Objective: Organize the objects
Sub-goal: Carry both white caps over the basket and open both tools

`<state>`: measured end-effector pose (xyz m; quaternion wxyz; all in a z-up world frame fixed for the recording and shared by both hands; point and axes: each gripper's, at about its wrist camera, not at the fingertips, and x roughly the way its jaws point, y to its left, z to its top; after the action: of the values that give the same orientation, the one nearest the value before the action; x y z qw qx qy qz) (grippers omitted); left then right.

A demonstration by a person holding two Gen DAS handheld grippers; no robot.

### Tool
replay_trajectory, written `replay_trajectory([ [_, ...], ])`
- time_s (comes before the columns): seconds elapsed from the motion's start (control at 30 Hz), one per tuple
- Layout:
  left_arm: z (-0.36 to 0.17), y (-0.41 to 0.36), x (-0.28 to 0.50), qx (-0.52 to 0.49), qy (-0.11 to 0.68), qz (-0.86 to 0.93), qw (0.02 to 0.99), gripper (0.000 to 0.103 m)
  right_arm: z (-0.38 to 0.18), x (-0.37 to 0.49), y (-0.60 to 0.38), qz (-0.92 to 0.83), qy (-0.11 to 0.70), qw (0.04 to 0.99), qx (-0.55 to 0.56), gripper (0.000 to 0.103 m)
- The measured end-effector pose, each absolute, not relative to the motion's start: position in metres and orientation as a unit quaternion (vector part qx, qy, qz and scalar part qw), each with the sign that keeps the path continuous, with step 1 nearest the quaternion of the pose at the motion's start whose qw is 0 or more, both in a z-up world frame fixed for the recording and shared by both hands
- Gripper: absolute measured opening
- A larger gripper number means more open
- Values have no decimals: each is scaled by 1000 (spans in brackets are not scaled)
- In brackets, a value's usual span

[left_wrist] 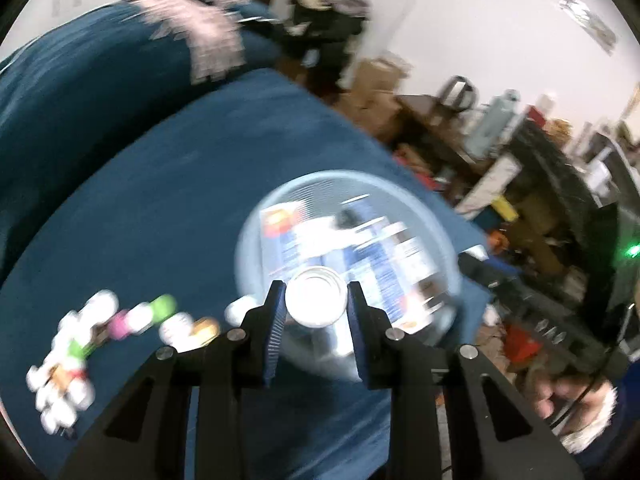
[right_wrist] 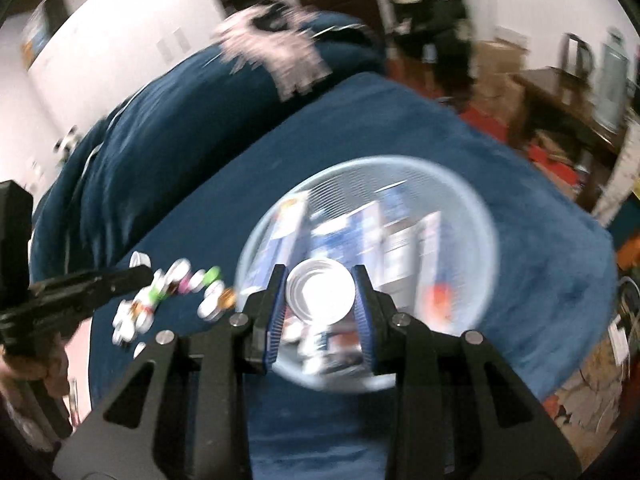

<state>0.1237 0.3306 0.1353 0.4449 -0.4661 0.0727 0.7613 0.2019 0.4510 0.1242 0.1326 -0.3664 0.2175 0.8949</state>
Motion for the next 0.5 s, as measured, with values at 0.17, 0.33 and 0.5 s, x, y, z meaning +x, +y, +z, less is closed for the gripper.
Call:
replay_trajectory([
  [0.17, 137, 399, 118, -471, 67, 742, 471, 31, 130, 201, 484, 891, 232, 163, -355, 33],
  [0.33, 117, 441, 94, -501, 52, 734, 456, 54, 122, 185, 506, 878, 250, 182, -365, 33],
  [0.5, 108, 429, 82, -502, 39, 748, 432, 102, 115, 192, 520, 863, 280, 201, -370, 54],
])
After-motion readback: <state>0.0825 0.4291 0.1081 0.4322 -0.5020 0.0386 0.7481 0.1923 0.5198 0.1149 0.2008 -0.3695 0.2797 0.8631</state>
